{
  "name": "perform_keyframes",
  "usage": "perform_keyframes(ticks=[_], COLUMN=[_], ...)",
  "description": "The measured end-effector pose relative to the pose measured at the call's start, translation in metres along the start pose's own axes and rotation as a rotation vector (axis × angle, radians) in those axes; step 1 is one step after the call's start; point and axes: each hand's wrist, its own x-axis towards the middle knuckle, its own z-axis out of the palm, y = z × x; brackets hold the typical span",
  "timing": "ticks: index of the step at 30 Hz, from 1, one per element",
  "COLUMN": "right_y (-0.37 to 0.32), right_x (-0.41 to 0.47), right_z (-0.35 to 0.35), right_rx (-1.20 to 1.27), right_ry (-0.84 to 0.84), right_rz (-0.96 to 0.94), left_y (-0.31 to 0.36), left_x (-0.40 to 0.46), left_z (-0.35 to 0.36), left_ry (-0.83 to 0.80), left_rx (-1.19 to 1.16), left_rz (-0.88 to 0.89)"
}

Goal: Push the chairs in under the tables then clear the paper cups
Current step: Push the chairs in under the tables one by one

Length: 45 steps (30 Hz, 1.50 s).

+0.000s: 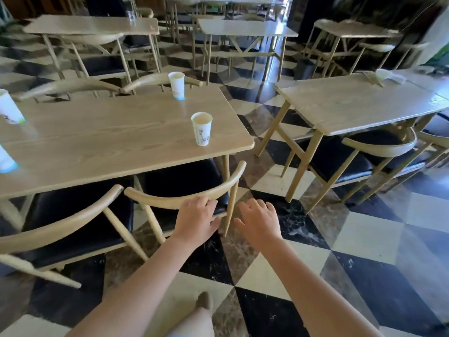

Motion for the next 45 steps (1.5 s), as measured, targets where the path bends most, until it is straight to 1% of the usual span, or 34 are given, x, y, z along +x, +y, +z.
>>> perform_keyframes(ticks=[3, 7, 10, 15, 21, 26, 30, 33, 39, 45], right_y=[0.026, 0.064, 0.092, 0.134, 0.201, 0.27, 0.321, 0.343, 0.339, 0.313], right_x=[0.027, 0.072, 0.106, 0.166, 0.231, 0.305, 0.368, 0.412, 0.485, 0.558], right_z=[-0.001, -0.006, -0.012, -0.015, -0.005, 0.005, -0.005, -0.012, -0.008, 0.002], right_rx=[0.02, 0.043, 0.041, 0.062, 0.081, 0.059, 0.037, 0.036, 0.066, 0.045], right_ry=[0.026, 0.049, 0.028, 0.025, 0.031, -0.022, -0.052, -0.058, -0.101, -0.134], right_rz=[0.019, 0.048, 0.065, 0.054, 0.016, -0.11, -0.258, -0.375, -0.557, -0.713], left_y=[0.009, 0.009, 0.009, 0.007, 0.02, 0.039, 0.059, 0.069, 0.062, 0.016], left_x=[0.036, 0.097, 0.143, 0.217, 0.293, 0.37, 0.429, 0.46, 0.495, 0.525], left_z=[0.011, 0.023, 0.027, 0.042, 0.077, 0.107, 0.11, 0.109, 0.115, 0.129], left_ry=[0.019, 0.03, 0.007, -0.045, -0.086, -0.041, 0.002, 0.037, 0.1, 0.108], left_rx=[-0.014, -0.036, -0.047, -0.037, -0.019, 0.008, 0.033, 0.037, 0.043, 0.109], left_rz=[0.037, 0.017, -0.008, -0.001, -0.084, -0.2, -0.366, -0.487, -0.696, -0.821])
